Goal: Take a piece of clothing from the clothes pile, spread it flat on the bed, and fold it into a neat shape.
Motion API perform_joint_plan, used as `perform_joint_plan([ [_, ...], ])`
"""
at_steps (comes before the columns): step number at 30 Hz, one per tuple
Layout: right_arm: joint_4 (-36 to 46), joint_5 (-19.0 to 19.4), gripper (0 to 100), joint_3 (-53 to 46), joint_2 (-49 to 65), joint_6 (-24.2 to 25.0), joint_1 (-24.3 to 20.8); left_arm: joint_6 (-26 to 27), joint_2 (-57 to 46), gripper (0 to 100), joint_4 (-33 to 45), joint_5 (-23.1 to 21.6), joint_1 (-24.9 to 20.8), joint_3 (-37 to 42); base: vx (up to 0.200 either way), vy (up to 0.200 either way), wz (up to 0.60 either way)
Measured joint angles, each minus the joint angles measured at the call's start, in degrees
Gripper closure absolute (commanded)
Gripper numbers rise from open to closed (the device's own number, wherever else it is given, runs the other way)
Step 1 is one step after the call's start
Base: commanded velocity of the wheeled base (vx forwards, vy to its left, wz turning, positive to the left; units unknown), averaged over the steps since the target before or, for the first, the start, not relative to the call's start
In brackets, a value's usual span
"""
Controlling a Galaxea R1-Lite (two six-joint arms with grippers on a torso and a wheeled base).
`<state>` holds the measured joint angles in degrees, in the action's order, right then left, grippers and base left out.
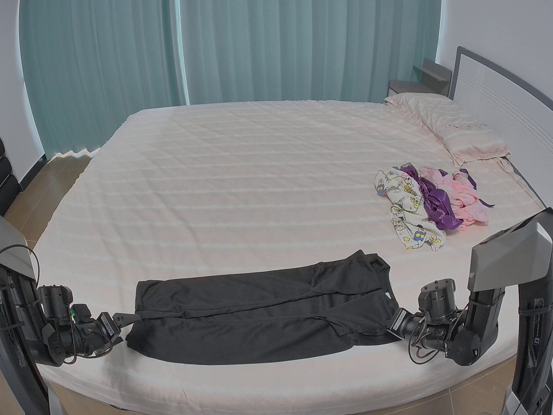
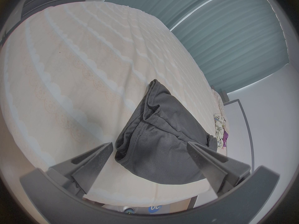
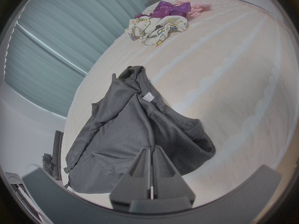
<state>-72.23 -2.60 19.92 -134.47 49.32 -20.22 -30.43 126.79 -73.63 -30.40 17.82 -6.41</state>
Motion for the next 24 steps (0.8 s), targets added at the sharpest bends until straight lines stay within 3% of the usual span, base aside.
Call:
perform_joint_plan([
  [19, 2.82, 1.01, 100, -4.55, 6.50, -3.29, -0.13, 0.35, 0.02, 0, 0.01, 0.00, 0.00, -0.02, 0.000, 0.000, 0.00],
  [20, 3.74, 1.04, 0, -4.52, 6.74, -3.47, -0.11, 0.38, 0.00, 0, 0.00, 0.00, 0.00, -0.02, 0.000, 0.000, 0.00],
  [24, 6.73, 1.23, 0, -4.16, 6.83, -3.67, 0.07, 0.46, 0.00, 0, 0.01, 0.00, 0.00, 0.00, 0.000, 0.000, 0.00],
])
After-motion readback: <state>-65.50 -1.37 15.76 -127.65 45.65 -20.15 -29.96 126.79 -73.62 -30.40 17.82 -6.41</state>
